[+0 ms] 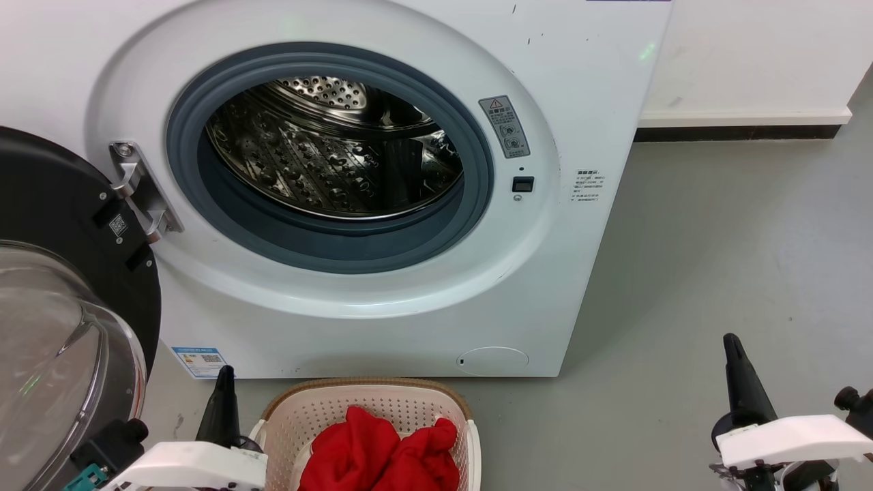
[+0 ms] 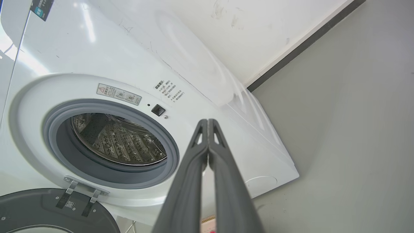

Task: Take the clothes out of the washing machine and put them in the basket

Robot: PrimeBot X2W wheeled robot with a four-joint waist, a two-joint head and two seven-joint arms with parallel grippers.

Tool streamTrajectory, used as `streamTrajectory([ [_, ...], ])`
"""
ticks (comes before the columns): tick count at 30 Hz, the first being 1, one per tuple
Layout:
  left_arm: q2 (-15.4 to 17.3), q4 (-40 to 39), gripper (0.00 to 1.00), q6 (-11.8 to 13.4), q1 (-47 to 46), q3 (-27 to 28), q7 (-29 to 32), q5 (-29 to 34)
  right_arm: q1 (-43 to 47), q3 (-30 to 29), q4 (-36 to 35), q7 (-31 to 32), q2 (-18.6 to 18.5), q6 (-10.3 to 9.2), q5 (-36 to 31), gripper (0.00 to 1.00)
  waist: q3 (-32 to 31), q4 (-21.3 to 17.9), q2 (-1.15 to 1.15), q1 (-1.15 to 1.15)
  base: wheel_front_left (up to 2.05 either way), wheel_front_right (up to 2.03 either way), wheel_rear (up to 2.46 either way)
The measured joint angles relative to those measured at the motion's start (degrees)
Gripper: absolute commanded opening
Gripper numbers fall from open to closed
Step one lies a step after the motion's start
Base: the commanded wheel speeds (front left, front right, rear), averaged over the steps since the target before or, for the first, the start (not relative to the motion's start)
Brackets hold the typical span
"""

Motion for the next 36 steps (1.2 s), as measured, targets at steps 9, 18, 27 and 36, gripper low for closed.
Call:
streamTrajectory([
  [9, 0.00, 0.32, 0.00, -0.47, -0.96, 0.23, 1.67, -6.87, -0.57, -0.30, 0.36, 1.53, -0.01, 0.00, 6.56, 0.00, -0.03, 0.11, 0.00, 0.00, 0.00, 0.00, 0.00],
  [18, 0.01, 0.73, 0.00, -0.65, -1.88, 0.42, 3.11, -13.12, -1.22, -0.57, 0.67, 3.02, -0.02, 0.00, 12.51, 0.00, -0.06, 0.23, 0.00, 0.00, 0.00, 0.00, 0.00],
  [27, 0.01, 1.08, 0.00, -0.98, -2.72, 0.58, 4.65, -19.51, -1.93, -0.85, 1.02, 4.61, -0.03, 0.00, 18.71, 0.00, -0.09, 0.36, 0.00, -0.01, 0.00, 0.00, 0.00],
  [36, 0.01, 1.35, 0.00, -1.32, -3.29, 0.69, 5.99, -24.87, -2.29, -1.10, 1.30, 5.99, -0.05, 0.00, 23.72, 0.00, -0.12, 0.47, 0.00, -0.01, 0.00, 0.00, 0.00],
])
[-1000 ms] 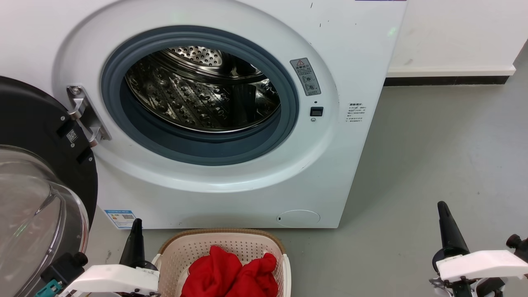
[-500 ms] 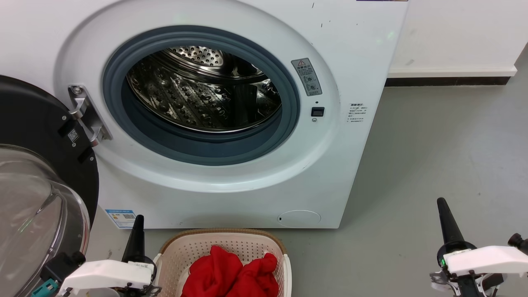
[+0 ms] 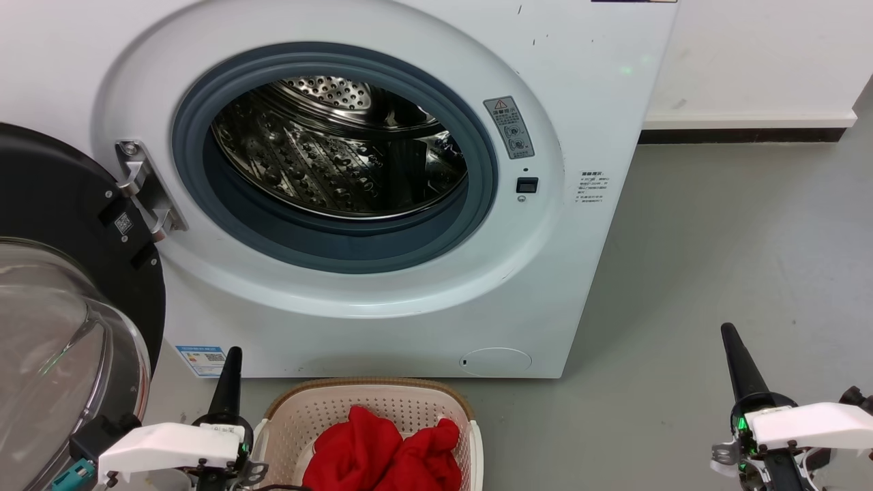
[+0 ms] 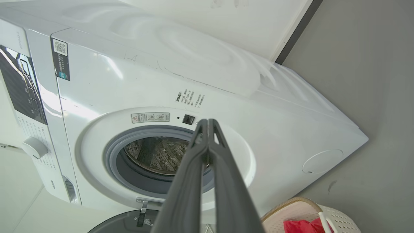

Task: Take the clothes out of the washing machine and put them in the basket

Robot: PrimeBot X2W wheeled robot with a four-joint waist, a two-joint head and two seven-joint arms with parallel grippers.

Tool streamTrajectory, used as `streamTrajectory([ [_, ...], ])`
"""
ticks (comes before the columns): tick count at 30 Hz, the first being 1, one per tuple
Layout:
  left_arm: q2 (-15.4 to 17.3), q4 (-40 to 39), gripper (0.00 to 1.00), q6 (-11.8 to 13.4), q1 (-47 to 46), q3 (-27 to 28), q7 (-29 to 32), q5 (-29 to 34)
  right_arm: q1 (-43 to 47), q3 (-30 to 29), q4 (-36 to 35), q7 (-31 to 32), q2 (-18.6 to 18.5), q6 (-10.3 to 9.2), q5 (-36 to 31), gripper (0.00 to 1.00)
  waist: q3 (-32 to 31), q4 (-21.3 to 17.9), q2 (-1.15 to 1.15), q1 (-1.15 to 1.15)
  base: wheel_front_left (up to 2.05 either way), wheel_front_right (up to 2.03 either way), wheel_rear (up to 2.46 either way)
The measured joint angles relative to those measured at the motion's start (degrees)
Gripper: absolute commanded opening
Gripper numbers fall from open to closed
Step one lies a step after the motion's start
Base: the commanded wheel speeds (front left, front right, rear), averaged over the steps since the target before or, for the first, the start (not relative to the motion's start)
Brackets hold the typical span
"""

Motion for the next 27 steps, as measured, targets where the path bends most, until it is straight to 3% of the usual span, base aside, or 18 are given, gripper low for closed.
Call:
streamTrajectory([
  [27, 0.01, 0.75, 0.00, -0.54, -1.99, 0.33, 3.19, -13.74, -1.32, -0.67, 0.58, 3.18, -0.04, 0.00, 13.11, 0.00, -0.09, 0.34, 0.00, 0.00, 0.00, 0.00, 0.00],
])
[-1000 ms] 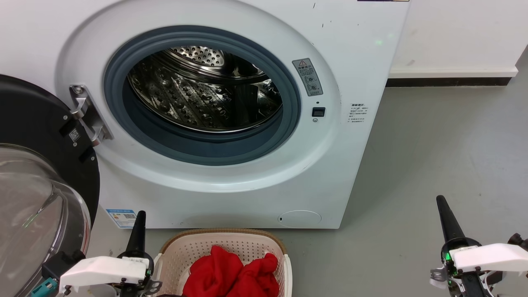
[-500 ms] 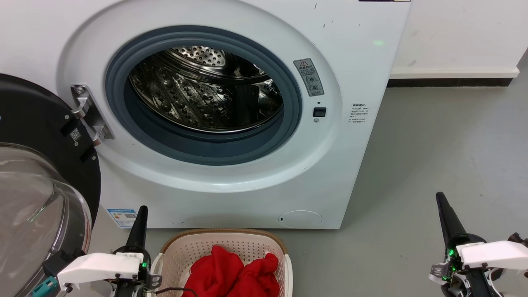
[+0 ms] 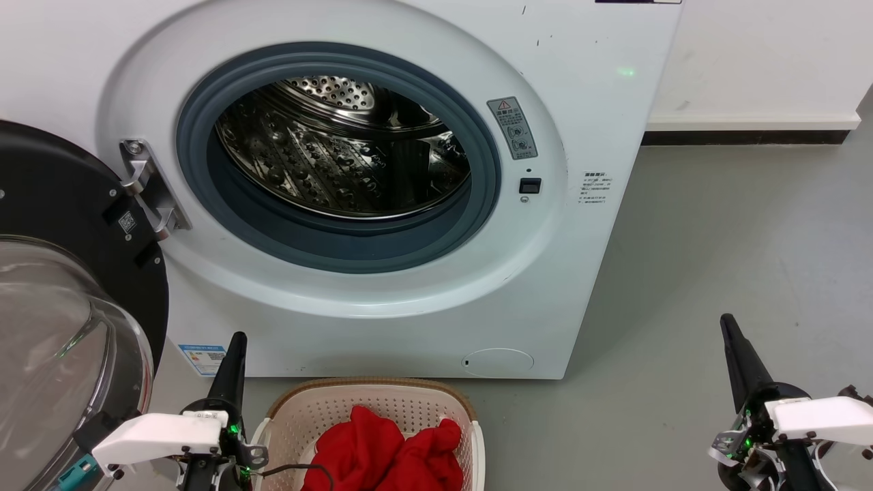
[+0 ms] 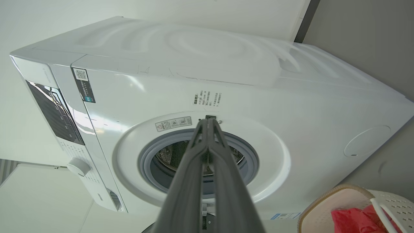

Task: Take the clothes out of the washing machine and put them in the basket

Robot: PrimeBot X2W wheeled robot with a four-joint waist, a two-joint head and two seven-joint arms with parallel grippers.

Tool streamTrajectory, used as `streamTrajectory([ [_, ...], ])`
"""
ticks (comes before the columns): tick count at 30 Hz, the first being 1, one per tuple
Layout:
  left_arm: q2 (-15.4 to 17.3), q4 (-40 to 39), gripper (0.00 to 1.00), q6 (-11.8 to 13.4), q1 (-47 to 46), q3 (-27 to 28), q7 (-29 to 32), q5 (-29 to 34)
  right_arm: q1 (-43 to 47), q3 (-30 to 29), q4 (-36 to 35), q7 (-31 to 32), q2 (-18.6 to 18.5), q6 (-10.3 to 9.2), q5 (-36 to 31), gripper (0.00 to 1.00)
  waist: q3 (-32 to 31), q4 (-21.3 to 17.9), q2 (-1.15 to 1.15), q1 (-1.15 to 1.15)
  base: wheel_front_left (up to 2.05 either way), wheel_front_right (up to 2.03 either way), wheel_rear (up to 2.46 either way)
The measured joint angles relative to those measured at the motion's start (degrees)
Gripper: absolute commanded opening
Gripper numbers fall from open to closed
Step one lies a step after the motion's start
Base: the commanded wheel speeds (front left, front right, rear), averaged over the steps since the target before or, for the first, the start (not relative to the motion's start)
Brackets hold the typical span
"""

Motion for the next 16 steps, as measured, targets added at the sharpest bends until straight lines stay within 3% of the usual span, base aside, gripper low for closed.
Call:
streamTrajectory([
  [16, 0.01, 0.43, 0.00, -0.41, -0.93, 0.19, 1.59, -6.87, -0.87, -0.34, 0.37, 1.88, -0.03, 0.00, 6.58, 0.00, -0.05, 0.20, 0.00, 0.00, 0.00, 0.00, 0.00],
])
